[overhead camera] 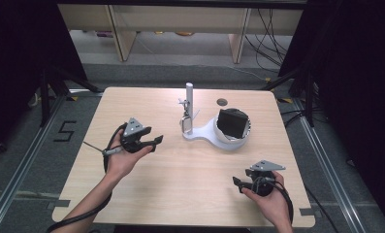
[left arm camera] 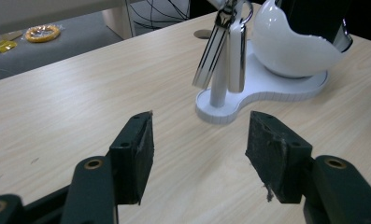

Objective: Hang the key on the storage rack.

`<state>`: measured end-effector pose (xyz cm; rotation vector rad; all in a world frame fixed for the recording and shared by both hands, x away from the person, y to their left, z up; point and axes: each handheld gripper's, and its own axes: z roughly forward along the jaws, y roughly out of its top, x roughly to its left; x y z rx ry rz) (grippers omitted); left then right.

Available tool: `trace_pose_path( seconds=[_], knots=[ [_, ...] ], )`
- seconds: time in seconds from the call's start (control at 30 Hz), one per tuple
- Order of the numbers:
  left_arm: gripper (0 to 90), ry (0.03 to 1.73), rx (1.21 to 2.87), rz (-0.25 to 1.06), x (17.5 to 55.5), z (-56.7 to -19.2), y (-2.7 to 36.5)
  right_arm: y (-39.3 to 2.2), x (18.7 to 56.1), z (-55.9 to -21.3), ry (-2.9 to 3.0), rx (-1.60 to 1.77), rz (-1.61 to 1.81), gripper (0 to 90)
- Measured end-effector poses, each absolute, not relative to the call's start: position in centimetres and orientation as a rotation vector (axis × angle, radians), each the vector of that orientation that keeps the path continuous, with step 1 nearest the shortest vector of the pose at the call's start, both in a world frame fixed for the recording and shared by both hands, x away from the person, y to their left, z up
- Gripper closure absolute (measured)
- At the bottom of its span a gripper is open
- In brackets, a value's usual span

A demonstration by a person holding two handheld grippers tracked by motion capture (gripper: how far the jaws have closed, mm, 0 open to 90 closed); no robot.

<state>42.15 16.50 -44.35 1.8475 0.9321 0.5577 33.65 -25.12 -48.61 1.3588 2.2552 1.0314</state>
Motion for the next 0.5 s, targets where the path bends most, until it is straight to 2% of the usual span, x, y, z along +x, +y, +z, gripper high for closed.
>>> trace_pose_path(
  seconds=[0.5],
  knots=[
    [40.7,1.025,1.798,0.607,37.1,-49.0,21.7,-25.0,33.6,-48.8,2.257,1.360,1.028,39.4]
  ],
)
